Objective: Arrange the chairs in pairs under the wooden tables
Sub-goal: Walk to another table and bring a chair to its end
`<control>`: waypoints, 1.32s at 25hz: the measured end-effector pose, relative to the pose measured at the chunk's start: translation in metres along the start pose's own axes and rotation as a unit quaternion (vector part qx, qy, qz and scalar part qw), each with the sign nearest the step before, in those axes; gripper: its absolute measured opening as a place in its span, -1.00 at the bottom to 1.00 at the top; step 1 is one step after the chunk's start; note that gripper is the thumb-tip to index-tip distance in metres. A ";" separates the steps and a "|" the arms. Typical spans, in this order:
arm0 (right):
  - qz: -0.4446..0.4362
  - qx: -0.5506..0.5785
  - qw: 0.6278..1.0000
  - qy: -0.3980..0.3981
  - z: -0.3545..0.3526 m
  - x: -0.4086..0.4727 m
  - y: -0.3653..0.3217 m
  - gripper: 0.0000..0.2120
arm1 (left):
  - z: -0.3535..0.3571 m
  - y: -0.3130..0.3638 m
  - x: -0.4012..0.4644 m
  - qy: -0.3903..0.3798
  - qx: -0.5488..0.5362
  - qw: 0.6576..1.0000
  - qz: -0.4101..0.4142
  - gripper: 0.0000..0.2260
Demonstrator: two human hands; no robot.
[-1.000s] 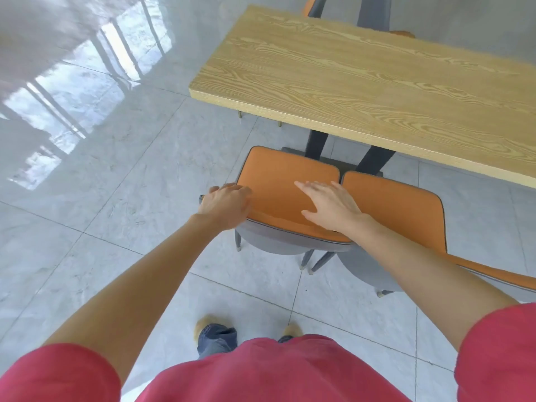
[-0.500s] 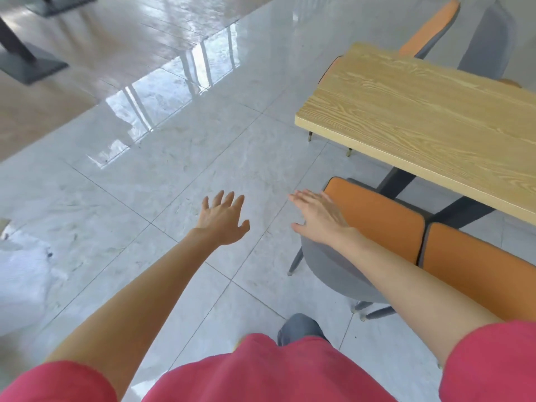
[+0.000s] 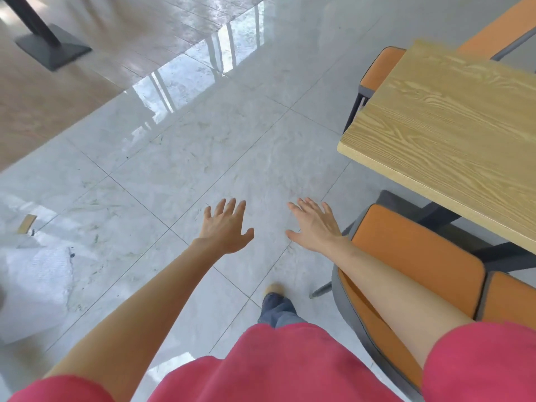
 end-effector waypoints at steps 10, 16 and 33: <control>0.031 0.024 0.999 -0.024 -0.045 0.108 0.028 -0.31 | -0.057 -0.011 0.114 -0.038 -0.017 0.997 -0.062 -0.28; 0.087 0.026 0.995 -0.041 -0.076 0.186 0.028 -0.26 | -0.096 -0.035 0.205 -0.041 0.001 0.999 -0.020 -0.28; 0.244 0.093 0.965 0.032 -0.211 0.392 0.044 -0.20 | -0.229 -0.071 0.456 -0.046 0.035 0.989 0.133 -0.34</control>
Point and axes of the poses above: each hand's wrist, its own x-axis towards the middle knuckle, its own z-axis out of the palm, y = z × x, the point moved 5 cm from there along x, towards the middle knuckle, and after that the axes turned 2 degrees about x, right-handed, at the moved point
